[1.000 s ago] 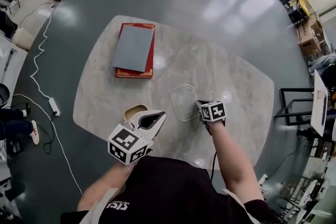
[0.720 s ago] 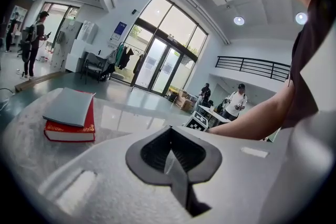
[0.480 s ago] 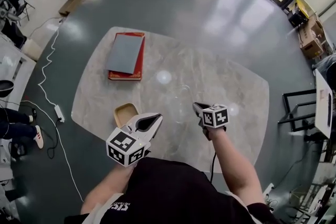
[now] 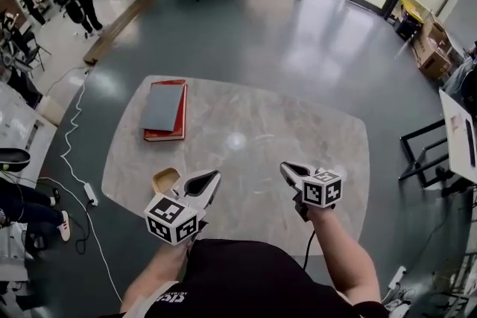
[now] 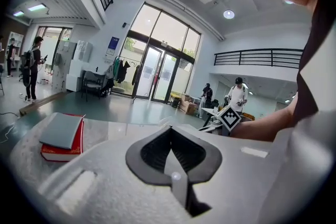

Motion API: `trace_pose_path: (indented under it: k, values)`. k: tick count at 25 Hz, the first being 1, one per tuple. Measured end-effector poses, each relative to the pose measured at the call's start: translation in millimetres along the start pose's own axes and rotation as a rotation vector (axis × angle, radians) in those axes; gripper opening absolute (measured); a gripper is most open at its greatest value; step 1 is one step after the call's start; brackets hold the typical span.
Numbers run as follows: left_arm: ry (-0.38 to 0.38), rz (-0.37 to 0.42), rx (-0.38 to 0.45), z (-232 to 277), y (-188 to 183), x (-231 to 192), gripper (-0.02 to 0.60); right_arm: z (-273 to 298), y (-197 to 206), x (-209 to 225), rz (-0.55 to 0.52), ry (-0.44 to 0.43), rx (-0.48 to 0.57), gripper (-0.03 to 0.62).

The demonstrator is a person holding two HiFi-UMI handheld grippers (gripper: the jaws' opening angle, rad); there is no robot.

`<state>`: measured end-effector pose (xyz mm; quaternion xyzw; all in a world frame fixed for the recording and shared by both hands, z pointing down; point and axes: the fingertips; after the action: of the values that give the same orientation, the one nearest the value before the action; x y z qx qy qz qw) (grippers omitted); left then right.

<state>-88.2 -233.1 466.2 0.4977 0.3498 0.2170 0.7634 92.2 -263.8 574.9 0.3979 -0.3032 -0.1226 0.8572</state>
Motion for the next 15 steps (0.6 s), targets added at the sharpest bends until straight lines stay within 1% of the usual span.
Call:
trace_pose_path:
  k: [5,9,15]
  values:
    - [0.015,0.064,0.006,4.0,-16.4,18.6,0.003,-46.0,-14.2,-14.2,0.019,-0.050,0.102,0.014]
    - [0.034,0.113,0.008,2.0,-32.0,30.2,0.003,-72.5,-36.4,-31.5,0.030,-0.100,0.192,0.014]
    - [0.039,0.136,0.054,-2.2,-55.9,40.0,0.003,-108.9,-81.0,-56.4,-0.004,-0.151,0.343,0.014]
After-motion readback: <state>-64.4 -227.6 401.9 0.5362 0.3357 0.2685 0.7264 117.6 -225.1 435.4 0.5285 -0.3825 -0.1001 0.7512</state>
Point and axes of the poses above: the fingertips, and each gripper's own axes: z forward along the fingers, x to its right, y out of its underside, and after that the axes turned 2 degrees about x, right-handed
